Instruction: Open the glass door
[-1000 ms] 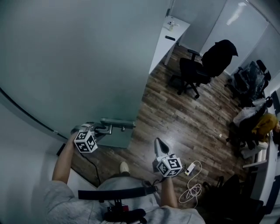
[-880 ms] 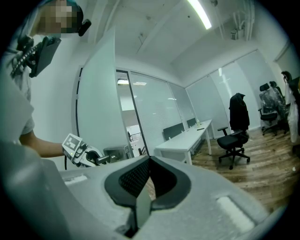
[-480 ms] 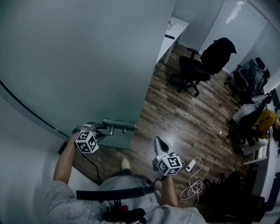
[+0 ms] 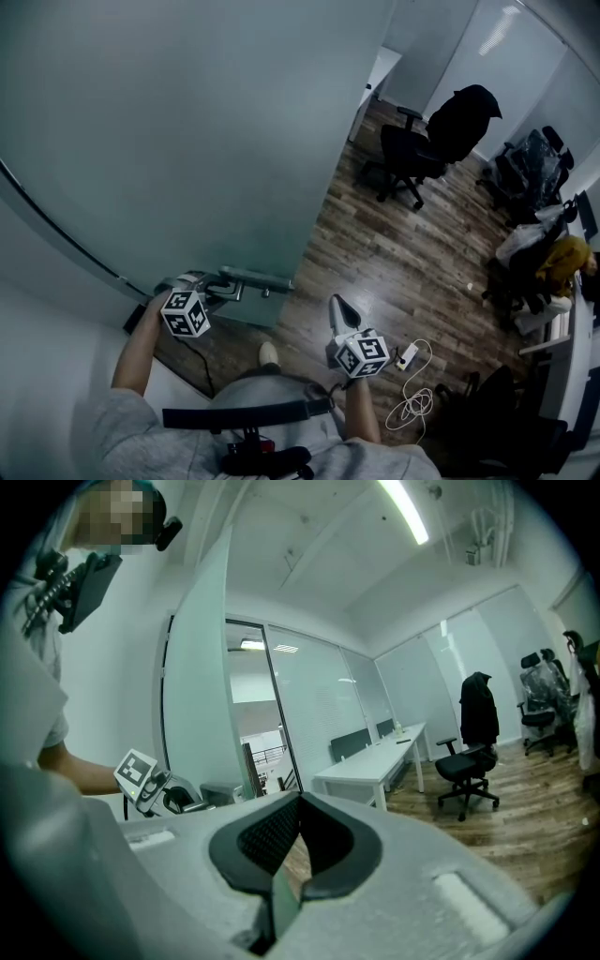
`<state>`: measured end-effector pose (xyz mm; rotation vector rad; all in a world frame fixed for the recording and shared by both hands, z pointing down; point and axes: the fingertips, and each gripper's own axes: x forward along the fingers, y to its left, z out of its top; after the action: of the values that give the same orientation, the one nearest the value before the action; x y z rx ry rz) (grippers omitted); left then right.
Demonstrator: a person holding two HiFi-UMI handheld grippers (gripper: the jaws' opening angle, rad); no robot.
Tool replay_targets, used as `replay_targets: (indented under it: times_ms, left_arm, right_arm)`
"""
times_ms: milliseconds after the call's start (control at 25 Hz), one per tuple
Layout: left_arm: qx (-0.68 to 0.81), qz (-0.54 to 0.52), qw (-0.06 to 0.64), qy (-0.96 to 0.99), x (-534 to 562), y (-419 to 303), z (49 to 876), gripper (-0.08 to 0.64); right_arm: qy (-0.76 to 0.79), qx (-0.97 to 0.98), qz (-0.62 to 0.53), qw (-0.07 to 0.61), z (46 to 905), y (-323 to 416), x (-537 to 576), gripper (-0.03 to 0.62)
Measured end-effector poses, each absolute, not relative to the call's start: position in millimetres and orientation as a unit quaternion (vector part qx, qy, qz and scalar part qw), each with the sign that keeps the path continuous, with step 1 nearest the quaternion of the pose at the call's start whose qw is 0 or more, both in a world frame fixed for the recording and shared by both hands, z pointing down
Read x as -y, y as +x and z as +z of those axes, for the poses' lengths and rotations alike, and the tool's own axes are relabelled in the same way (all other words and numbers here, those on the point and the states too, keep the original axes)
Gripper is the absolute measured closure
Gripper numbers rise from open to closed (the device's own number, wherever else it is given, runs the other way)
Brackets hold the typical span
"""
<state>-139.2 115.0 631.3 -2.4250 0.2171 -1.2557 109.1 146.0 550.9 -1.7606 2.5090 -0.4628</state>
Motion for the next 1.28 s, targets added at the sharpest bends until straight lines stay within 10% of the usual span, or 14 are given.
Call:
replay_targets:
  times_ms: [1280]
  left_arm:
    - [-0.066,-0.475,0.220,-0.849,-151.4,-150.6,628.6,0.442]
  right_arm:
    - [-0.562,-0.812,-0.157,0.011,554.7,107.2,-148.6,0.591]
